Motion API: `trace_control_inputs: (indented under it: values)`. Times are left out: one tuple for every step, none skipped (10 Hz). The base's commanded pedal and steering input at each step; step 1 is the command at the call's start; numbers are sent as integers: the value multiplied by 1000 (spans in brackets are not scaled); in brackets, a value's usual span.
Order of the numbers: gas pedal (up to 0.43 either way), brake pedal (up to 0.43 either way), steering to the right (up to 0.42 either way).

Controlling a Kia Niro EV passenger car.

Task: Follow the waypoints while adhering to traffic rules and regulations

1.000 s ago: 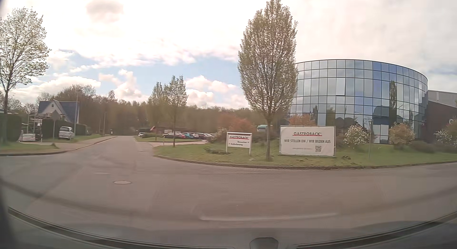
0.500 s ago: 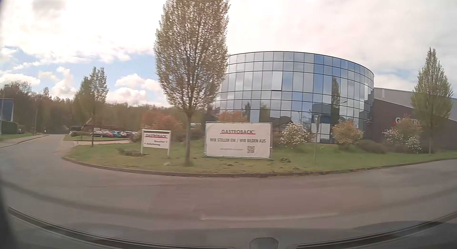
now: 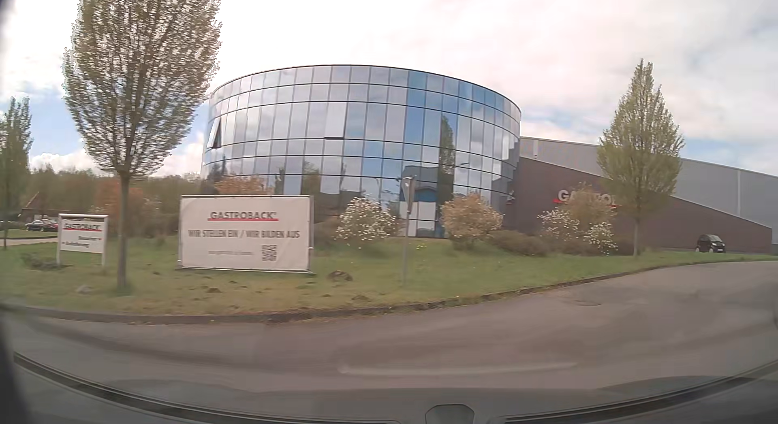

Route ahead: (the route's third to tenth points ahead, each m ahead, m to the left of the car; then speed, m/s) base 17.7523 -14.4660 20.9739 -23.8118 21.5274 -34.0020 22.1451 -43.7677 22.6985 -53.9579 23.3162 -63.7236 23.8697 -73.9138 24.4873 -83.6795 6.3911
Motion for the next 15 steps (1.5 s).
trace_control_inputs:
  values:
    - [209,0,366]
    - [209,0,357]
    - [209,0,343]
    - [209,0,331]
    - [220,0,318]
    - [220,0,310]
    - [220,0,303]
    - [220,0,295]
    - [220,0,281]
    - [228,0,246]
    - [240,0,219]
    - [248,0,183]
    - [260,0,156]
    - [260,0,139]
    - [260,0,124]
